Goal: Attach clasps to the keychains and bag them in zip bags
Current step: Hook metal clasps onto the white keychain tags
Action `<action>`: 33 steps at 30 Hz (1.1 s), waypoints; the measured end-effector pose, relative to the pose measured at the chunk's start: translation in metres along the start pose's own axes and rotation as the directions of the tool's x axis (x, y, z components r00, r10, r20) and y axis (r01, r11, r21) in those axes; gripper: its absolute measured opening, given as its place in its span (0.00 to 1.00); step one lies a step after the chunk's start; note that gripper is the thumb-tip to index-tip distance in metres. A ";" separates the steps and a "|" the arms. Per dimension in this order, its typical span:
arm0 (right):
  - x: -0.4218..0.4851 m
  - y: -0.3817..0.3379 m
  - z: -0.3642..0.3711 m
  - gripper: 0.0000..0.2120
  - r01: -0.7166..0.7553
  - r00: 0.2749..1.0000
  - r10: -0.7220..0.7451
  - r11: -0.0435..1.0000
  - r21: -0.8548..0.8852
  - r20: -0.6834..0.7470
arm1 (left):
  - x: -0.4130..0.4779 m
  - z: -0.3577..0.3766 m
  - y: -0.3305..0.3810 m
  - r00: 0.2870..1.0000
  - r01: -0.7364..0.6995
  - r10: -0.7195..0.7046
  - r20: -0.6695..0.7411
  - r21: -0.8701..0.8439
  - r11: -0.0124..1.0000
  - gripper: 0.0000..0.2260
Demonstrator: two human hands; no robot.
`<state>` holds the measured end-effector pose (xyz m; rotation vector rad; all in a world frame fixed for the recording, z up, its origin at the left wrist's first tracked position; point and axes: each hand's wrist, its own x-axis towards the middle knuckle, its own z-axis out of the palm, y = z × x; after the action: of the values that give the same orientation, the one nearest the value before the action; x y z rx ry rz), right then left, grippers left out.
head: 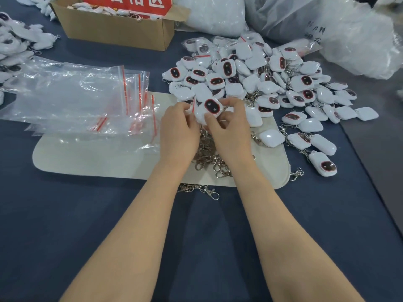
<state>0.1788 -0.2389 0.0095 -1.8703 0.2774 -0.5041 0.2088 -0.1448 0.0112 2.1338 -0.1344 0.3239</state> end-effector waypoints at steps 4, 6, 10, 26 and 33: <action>-0.002 0.002 0.001 0.12 0.091 0.995 -0.082 0.985 -0.147 0.064 | 0.001 0.000 0.004 0.998 0.020 -0.027 -0.055 -0.139 0.990 0.11; -0.001 0.001 0.002 0.14 0.118 0.990 -0.103 0.979 -0.168 0.094 | -0.001 0.002 0.006 0.998 -0.011 0.001 -0.058 -0.160 0.987 0.10; 0.000 0.001 0.000 0.16 0.104 0.989 -0.085 0.980 -0.169 0.117 | -0.004 0.004 0.009 0.991 -0.120 0.109 -0.077 -0.158 0.980 0.09; -0.010 -0.016 -0.003 0.18 0.051 0.909 -0.060 0.998 0.031 0.413 | -0.004 -0.017 0.024 0.956 -0.105 -0.037 -0.291 -0.456 0.884 0.06; -0.010 -0.016 -0.004 0.30 -0.010 0.961 0.001 0.999 0.032 0.277 | -0.004 -0.018 0.020 0.971 -0.108 0.025 -0.236 -0.342 0.934 0.06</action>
<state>0.1677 -0.2323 0.0240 -1.8804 0.0859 -0.2359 0.1974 -0.1413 0.0354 1.7249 -0.1219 0.5413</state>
